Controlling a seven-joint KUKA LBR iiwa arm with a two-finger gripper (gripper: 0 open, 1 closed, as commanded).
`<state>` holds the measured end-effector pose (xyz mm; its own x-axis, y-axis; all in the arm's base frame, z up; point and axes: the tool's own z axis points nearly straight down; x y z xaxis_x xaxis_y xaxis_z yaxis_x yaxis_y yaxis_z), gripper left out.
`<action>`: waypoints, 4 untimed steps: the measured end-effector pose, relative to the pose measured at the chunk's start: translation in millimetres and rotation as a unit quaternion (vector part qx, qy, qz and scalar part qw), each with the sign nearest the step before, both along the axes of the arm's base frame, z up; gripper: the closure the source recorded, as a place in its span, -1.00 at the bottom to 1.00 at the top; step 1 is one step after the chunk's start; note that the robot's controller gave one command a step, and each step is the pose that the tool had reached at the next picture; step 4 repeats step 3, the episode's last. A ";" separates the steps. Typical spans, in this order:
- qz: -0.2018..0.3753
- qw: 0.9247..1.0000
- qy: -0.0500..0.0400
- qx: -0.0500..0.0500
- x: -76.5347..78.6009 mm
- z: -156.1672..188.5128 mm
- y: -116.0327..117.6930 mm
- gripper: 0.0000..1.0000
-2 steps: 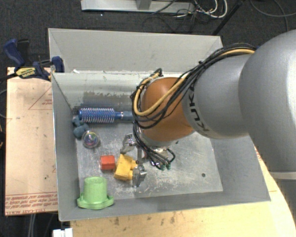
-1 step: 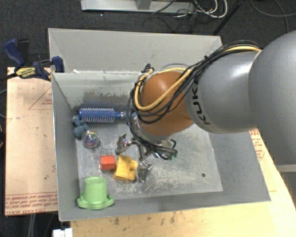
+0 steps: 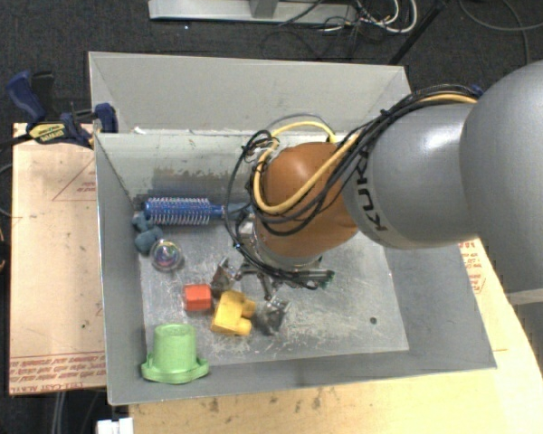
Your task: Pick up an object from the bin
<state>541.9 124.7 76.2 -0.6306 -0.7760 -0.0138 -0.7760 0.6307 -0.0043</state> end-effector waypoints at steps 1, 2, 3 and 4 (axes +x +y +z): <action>0.174 0.985 -0.002 -0.005 -17.0 -0.3 24.4 -1.00; 0.173 0.985 -0.003 -0.003 -16.9 1.1 26.1 1.00; 0.171 0.985 0.001 -0.004 -15.4 59.5 27.4 1.00; 0.171 0.985 0.001 -0.004 -15.4 59.5 27.4 1.00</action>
Offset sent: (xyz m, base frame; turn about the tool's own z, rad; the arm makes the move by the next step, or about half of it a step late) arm -0.0226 0.0236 -0.0062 -0.3527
